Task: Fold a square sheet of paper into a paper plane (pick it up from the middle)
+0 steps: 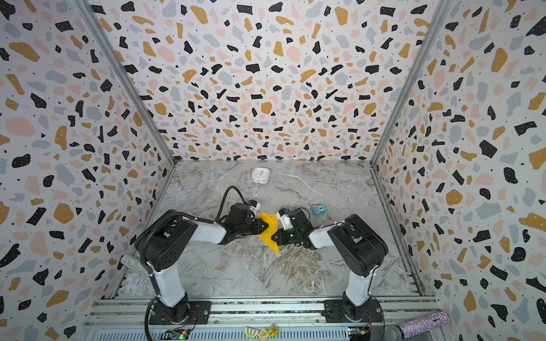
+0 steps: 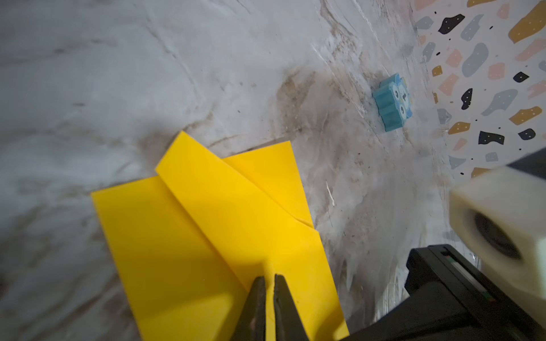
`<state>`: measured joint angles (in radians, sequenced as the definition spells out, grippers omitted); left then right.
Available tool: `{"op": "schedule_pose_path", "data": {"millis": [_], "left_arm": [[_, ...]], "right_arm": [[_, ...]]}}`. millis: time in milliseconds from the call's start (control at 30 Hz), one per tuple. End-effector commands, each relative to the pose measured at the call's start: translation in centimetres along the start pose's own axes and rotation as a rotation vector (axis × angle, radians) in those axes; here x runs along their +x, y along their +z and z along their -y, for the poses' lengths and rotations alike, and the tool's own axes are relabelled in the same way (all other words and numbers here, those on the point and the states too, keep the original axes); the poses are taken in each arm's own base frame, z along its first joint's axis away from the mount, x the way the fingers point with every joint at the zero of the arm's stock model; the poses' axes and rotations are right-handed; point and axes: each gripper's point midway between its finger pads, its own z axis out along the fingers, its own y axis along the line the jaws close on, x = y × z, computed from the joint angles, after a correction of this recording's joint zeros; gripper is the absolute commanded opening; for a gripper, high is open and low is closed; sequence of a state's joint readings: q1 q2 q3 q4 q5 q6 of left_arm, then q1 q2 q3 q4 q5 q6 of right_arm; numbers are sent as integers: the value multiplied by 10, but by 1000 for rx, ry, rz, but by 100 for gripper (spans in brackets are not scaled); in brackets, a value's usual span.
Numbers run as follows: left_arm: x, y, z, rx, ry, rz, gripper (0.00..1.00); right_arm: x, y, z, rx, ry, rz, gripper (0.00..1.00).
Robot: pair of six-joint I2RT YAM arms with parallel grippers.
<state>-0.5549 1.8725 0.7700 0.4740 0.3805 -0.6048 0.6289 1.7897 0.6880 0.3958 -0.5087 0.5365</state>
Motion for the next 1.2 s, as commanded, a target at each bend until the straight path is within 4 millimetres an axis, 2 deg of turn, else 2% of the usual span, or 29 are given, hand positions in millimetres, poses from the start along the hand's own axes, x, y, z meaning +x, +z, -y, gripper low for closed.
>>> {"op": "schedule_pose_path", "data": {"millis": [0, 567, 1167], "left_arm": [[-11, 1, -22, -60, -42, 37, 12], [-23, 2, -61, -196, -84, 41, 12], [-34, -1, -86, -352, -81, 35, 12]], "right_arm": [[97, -8, 67, 251, 171, -276, 0], [97, -9, 67, 251, 169, -276, 0], [99, -10, 68, 250, 173, -278, 0]]}}
